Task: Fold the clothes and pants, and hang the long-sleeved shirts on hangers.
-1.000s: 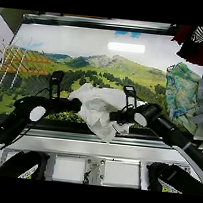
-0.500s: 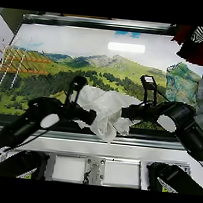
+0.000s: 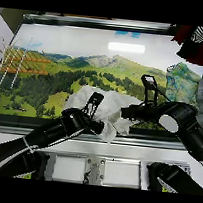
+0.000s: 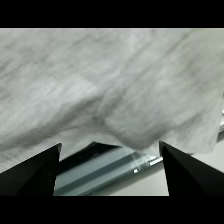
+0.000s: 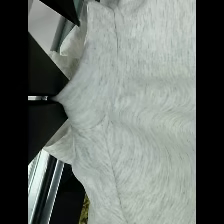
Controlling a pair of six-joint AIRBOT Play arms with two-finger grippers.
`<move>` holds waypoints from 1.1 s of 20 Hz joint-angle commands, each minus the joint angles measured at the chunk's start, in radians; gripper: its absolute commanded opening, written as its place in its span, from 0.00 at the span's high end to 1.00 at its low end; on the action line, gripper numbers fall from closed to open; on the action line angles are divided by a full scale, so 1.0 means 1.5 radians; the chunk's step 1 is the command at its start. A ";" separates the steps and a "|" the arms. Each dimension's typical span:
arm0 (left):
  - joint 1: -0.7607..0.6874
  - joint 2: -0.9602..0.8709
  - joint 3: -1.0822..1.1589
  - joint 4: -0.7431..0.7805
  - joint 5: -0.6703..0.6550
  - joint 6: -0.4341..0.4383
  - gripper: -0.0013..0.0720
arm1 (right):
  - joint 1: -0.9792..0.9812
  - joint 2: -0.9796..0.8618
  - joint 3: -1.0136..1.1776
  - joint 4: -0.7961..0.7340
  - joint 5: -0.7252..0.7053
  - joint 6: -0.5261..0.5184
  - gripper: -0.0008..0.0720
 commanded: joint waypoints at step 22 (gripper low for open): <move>0.180 0.125 0.170 -0.226 -0.252 0.290 0.95 | -0.038 -0.124 0.342 -0.038 0.412 -0.067 0.96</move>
